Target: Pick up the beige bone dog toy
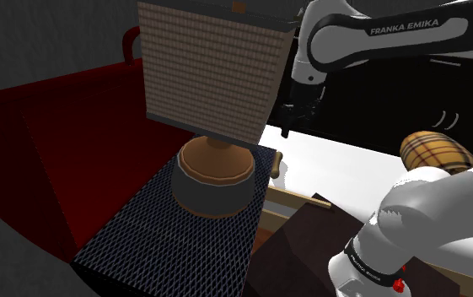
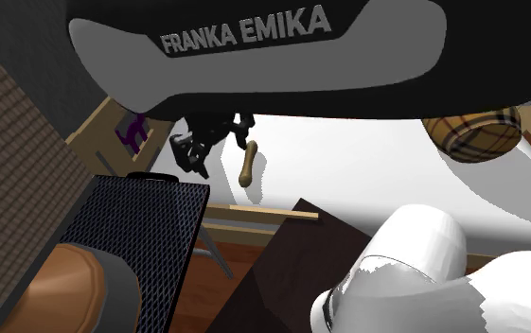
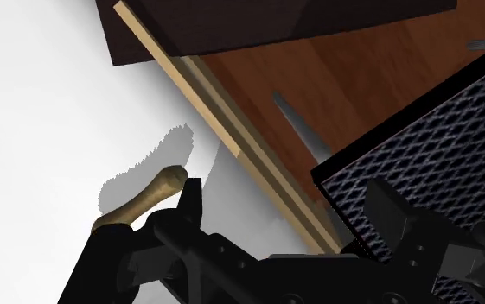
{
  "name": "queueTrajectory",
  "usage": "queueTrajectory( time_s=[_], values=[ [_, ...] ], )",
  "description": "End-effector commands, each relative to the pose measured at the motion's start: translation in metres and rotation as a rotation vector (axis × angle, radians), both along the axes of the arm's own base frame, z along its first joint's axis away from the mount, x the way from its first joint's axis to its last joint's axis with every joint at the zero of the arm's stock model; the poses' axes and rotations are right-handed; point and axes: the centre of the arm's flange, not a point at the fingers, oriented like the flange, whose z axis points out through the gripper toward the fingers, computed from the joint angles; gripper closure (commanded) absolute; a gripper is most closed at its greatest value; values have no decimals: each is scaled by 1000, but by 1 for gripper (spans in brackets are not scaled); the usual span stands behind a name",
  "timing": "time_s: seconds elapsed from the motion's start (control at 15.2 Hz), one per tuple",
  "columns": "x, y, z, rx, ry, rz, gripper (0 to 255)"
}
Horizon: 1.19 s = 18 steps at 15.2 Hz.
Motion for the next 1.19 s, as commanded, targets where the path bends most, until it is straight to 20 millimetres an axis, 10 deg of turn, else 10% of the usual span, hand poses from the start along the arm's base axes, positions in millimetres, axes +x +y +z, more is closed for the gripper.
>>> queueTrajectory(
  time_s=[0.0,1.12],
  values=[
    [17,-10,-18,-9,-4,-54,0],
    [120,-117,-184,-85,-8,-498,0]
  ],
)
